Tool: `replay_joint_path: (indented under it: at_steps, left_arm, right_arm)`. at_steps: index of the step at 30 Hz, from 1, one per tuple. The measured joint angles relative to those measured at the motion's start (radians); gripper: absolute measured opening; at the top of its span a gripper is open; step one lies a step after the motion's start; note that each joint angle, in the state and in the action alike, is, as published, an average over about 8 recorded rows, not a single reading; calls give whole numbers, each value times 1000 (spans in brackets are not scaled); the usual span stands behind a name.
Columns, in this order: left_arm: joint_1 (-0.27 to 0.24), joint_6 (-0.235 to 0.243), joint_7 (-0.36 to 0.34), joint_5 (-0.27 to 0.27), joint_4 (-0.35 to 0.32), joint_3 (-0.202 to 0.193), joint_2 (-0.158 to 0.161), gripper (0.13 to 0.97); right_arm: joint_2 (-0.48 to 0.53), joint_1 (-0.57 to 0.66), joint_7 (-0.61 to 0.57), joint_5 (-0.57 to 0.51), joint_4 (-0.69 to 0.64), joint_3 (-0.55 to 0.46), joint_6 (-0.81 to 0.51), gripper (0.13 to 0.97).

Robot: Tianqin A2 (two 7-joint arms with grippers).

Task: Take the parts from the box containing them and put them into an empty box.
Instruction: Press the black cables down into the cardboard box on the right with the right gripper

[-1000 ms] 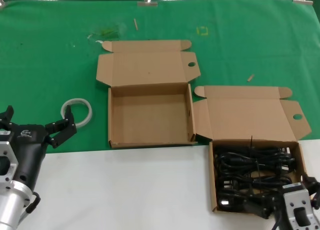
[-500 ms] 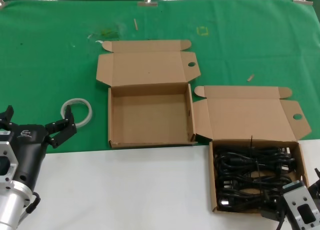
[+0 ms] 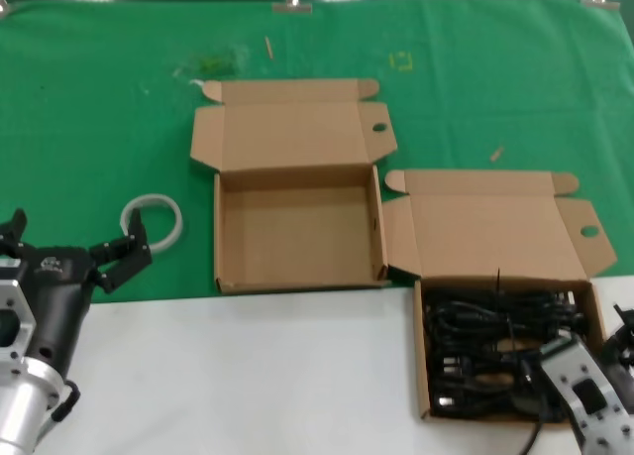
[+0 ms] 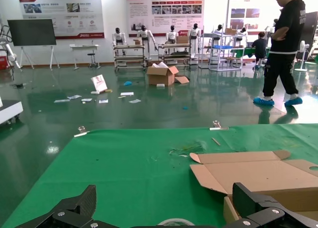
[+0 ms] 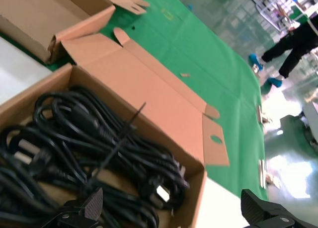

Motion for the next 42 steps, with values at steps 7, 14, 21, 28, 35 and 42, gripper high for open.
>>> replay_joint_path:
  at_steps: [7, 14, 21, 28, 35, 42]
  left_arm:
    - [0, 0, 0, 0, 0, 0, 0, 965]
    - [0, 0, 0, 0, 0, 0, 0, 965]
    - [0, 0, 0, 0, 0, 0, 0, 965]
    - [0, 0, 0, 0, 0, 0, 0, 965]
    - [0, 0, 0, 0, 0, 0, 0, 965]
    - [0, 0, 0, 0, 0, 0, 0, 965]
  right_arm:
    - [0, 64, -9, 0, -70, -28, -30, 966]
    - [0, 105, 14, 0, -142, -47, -70, 966]
    - [0, 108, 32, 0, -178, -40, -94, 966]
    - [0, 115, 43, 0, -194, -29, -110, 966]
    - [0, 141, 43, 0, -202, -27, -114, 966]
    - [0, 169, 41, 0, -237, -30, -130, 966]
